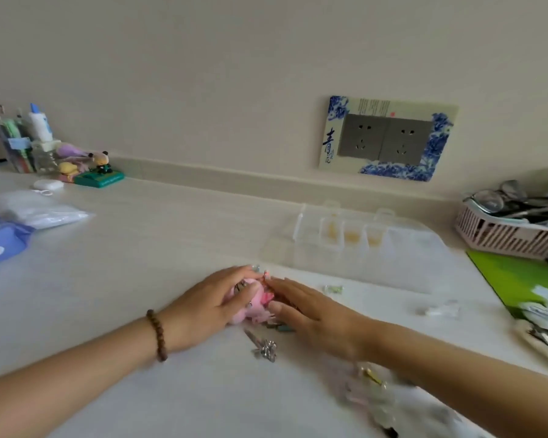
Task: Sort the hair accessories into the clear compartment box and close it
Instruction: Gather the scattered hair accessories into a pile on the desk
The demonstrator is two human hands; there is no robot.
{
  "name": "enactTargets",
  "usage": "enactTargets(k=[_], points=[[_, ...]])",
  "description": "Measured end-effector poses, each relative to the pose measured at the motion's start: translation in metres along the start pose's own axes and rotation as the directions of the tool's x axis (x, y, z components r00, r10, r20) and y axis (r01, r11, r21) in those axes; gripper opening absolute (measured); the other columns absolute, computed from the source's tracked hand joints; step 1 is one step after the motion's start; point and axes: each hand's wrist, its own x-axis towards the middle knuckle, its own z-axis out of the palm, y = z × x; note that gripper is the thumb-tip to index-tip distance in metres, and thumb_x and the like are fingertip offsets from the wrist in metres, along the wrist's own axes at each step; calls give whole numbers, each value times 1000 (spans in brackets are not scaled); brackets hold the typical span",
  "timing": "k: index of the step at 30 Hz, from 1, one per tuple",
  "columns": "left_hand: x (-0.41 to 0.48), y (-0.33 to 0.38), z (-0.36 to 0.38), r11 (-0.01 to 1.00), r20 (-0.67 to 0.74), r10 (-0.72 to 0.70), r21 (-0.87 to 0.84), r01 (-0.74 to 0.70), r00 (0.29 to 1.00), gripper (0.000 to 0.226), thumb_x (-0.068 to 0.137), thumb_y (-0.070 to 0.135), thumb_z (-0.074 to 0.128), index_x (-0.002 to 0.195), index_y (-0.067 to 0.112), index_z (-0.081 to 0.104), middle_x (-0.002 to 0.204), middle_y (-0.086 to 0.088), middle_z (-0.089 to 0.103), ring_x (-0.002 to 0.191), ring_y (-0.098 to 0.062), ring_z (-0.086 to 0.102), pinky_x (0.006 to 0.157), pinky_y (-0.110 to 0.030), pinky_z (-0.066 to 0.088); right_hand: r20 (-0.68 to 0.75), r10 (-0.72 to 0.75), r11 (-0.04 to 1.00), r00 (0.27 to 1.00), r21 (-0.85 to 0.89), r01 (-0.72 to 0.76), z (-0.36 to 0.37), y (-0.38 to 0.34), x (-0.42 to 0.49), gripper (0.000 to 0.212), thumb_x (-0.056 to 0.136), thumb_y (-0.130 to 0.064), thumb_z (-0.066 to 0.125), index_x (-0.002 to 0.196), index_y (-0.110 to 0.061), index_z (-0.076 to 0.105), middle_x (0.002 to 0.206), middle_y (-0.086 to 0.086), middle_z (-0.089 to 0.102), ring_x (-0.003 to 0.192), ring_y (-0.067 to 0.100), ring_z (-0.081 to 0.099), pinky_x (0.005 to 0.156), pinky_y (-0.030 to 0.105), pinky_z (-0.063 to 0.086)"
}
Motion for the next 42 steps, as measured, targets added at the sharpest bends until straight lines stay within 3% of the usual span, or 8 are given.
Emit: enactTargets(k=[8, 14, 20, 27, 29, 34, 38, 42], points=[[17, 48, 63, 999, 61, -7, 50, 4, 998, 62, 77, 70, 28, 113, 25, 51, 110, 0, 63, 96, -14, 59, 90, -38, 47, -98, 149, 987, 984, 77, -142, -15, 9, -65, 48, 95, -51, 31, 138, -30, 36, 135, -7, 51, 123, 11, 46, 109, 37, 34], [23, 80, 85, 976, 22, 71, 205, -74, 997, 51, 91, 51, 31, 131, 21, 42, 132, -1, 47, 124, -18, 39, 106, -35, 30, -291, 226, 971, 930, 142, -191, -51, 10, -104, 49, 95, -46, 35, 139, -26, 39, 142, -13, 38, 130, 5, 36, 108, 25, 29], [38, 110, 97, 962, 131, 179, 184, -202, 975, 58, 90, 54, 28, 138, 22, 31, 146, 5, 33, 134, -8, 24, 109, -27, 23, -615, 360, 933, 702, 220, -286, -118, 68, -180, 44, 93, -43, 39, 130, -21, 50, 134, -4, 51, 126, 13, 45, 100, 24, 32], [64, 130, 122, 869, 282, 172, 408, -281, 944, 66, 85, 64, 17, 138, 27, 31, 146, 8, 35, 134, -9, 27, 112, -30, 20, -512, 663, 748, 546, 475, -463, -142, 133, -219, 70, 85, -62, 39, 140, -19, 36, 148, 6, 38, 134, 25, 37, 108, 37, 29], [66, 131, 122, 874, 302, 165, 396, -281, 939, 70, 82, 67, 14, 138, 29, 32, 146, 9, 35, 133, -8, 27, 111, -29, 20, -488, 668, 744, 562, 424, -517, -136, 144, -219, 81, 77, -74, 36, 140, -23, 36, 150, 3, 35, 137, 24, 33, 113, 40, 25], [68, 125, 106, 882, 256, 164, 395, -258, 953, 85, 71, 78, 9, 135, 29, 38, 143, 10, 40, 132, -7, 30, 110, -28, 22, -490, 624, 780, 609, 350, -518, -114, 139, -204, 59, 92, -55, 34, 137, -19, 42, 146, 3, 42, 133, 20, 38, 108, 30, 25], [60, 110, 81, 888, 204, 122, 414, -198, 971, 88, 67, 81, 7, 131, 32, 42, 140, 11, 43, 129, -8, 33, 105, -27, 26, -451, 520, 854, 725, 261, -450, -91, 111, -180, 52, 94, -50, 32, 137, -21, 43, 144, -1, 44, 129, 12, 41, 101, 22, 26], [53, 91, 70, 973, 205, 1, 225, -48, 979, 99, 55, 92, 14, 125, 32, 50, 131, 10, 53, 118, -8, 47, 102, -27, 34, -452, 421, 906, 787, 250, -341, -66, 78, -153, 50, 97, -44, 30, 138, -17, 42, 145, 0, 43, 131, 11, 37, 100, 18, 22]])
